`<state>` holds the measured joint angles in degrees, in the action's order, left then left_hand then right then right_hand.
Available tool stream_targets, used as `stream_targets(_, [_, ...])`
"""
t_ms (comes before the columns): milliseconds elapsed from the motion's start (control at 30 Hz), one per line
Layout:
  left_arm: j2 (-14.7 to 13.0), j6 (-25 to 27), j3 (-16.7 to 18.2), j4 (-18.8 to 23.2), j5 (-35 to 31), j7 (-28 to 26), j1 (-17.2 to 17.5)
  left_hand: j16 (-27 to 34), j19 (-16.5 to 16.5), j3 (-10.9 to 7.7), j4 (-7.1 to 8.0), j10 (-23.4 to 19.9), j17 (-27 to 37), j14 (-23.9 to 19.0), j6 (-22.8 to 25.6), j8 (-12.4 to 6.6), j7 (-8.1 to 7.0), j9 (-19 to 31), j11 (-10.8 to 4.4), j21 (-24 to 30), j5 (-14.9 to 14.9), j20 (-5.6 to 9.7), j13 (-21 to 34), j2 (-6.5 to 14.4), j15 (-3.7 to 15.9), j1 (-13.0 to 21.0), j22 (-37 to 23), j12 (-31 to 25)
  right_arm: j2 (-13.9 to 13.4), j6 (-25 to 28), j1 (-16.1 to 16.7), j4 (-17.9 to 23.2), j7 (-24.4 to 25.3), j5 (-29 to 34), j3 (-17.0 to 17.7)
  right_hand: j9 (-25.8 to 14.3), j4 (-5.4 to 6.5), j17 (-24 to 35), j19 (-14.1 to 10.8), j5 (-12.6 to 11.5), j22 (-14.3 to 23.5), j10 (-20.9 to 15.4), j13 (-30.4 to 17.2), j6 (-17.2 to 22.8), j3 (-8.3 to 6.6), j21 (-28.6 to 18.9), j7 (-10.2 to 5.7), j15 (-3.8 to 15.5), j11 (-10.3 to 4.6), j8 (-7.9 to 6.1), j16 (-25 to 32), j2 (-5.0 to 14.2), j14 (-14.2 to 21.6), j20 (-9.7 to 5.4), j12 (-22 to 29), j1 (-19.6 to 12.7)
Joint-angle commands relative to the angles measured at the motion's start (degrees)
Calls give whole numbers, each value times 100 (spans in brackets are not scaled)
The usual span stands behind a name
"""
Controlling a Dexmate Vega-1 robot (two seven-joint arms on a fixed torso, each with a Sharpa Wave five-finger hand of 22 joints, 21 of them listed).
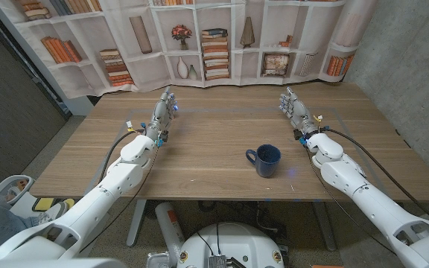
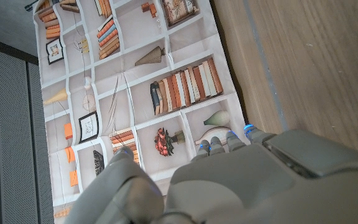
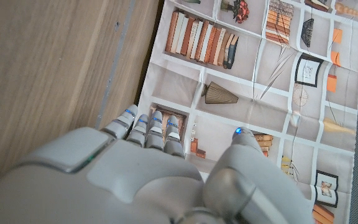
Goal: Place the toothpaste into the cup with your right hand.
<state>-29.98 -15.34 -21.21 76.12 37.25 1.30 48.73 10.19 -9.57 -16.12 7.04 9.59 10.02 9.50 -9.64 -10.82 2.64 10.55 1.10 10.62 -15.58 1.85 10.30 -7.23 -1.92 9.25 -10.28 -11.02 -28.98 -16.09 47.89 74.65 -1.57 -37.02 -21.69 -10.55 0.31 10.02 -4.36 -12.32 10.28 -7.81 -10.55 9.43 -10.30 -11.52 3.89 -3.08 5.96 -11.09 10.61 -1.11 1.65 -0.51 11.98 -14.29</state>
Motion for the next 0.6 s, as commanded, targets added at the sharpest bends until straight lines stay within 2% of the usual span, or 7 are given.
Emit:
stream_targets(33, [-125, 236, 8, 311, 34, -84, 90, 41, -1085, -25, -11, 953, 29, 994, -1027, -39, 17, 10, -14, 29, -30, 63, 25, 21, -3, 64, -11, -28, 51, 84, -74, -31, -4, 23, -66, -16, -21, 16, -35, -34, 15, -77, -11, 42, -42, -26, 2, -35, -12, -32, 27, -4, 8, 4, 46, -42])
stream_targets(400, [-175, 362, -40, 385, 8, -66, 65, 50, -1062, -16, -21, 907, 28, 968, -994, -49, 22, 9, -22, 47, -44, 47, 25, 39, 0, 82, -11, -49, 20, 0, -37, 46, 25, 39, -21, -17, -46, 16, -63, -27, 16, -120, -11, 44, -44, -30, 1, -5, -35, -28, 32, 3, 52, 5, 59, -68])
stream_targets(600, [-228, 356, -3, 528, -42, -177, 122, 61, -1024, -9, -34, 861, 27, 932, -966, -56, 82, 8, -11, 66, -58, 8, 24, 58, -14, 105, -10, -66, -15, -66, 41, 142, 76, 40, 32, -17, -64, 15, -81, -24, 16, -159, -11, 66, -50, -33, -4, -8, -42, -34, 35, 13, 80, 1, 72, -90])
